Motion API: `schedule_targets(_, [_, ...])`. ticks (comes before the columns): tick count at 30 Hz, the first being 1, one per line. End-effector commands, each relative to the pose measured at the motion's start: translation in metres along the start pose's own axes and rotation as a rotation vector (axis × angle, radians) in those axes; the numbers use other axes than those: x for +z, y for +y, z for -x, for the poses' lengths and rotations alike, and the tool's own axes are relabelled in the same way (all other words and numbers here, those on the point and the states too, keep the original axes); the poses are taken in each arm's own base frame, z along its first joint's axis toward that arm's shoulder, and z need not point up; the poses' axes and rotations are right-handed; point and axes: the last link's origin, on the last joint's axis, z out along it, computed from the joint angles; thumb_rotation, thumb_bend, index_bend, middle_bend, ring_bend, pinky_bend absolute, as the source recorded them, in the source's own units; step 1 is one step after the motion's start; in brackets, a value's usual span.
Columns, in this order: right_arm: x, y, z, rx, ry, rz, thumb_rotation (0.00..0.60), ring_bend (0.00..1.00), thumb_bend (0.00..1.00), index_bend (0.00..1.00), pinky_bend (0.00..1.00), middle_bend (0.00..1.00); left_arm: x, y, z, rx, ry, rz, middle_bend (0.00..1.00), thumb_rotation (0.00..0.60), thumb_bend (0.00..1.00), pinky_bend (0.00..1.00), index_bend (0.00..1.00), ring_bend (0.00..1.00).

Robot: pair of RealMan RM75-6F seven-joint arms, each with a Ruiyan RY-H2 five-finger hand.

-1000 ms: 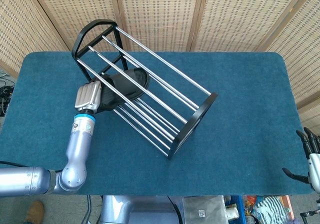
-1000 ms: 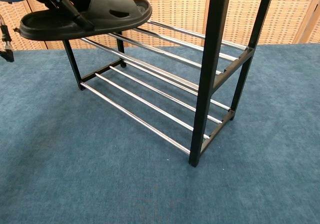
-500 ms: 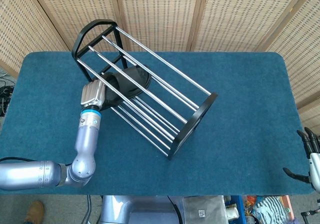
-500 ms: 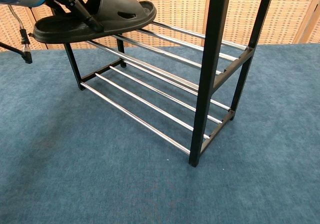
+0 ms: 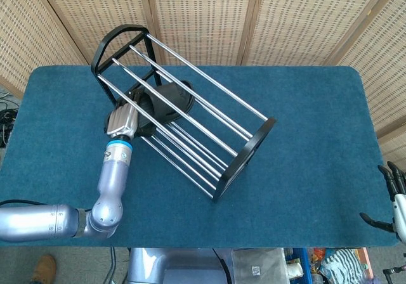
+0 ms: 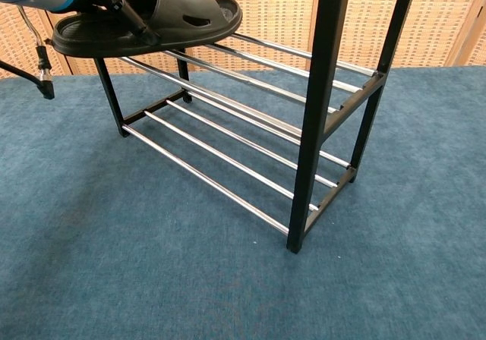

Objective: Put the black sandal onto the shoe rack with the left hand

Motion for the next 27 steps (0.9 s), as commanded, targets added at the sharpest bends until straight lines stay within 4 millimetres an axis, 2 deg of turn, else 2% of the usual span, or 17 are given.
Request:
schedule_targets(1, [0.0, 0.0, 0.0, 0.001, 0.001, 0.0, 0.6, 0.0, 0.0, 0.0, 0.0, 0.0, -0.002, -0.001, -0.001, 0.0, -0.012, 0.004, 0.0, 0.6, 0.54, 0.0, 0.0, 0.0])
schedule_targets(5, [0.0, -0.001, 0.001, -0.001, -0.001, -0.004, 0.6, 0.0, 0.0, 0.0, 0.0, 0.0, -0.006, -0.005, -0.002, -0.003, -0.034, 0.014, 0.0, 0.6, 0.49, 0.0, 0.0, 0.0])
schedule_targets(10, [-0.002, -0.002, 0.001, -0.005, -0.004, -0.009, 0.6, 0.0, 0.0, 0.0, 0.0, 0.0, -0.011, -0.01, -0.005, 0.001, -0.063, 0.045, 0.0, 0.6, 0.3, 0.0, 0.0, 0.0])
schedule_targets(15, [-0.002, -0.003, 0.001, -0.006, -0.001, -0.011, 0.6, 0.0, 0.0, 0.0, 0.0, 0.0, -0.012, -0.016, -0.008, 0.007, -0.067, 0.06, 0.0, 0.6, 0.18, 0.0, 0.0, 0.0])
schedule_targets(27, [-0.003, -0.003, 0.001, -0.004, 0.001, -0.013, 0.6, 0.0, 0.0, 0.0, 0.0, 0.0, -0.018, -0.028, -0.015, 0.017, -0.079, 0.082, 0.0, 0.6, 0.15, 0.0, 0.0, 0.0])
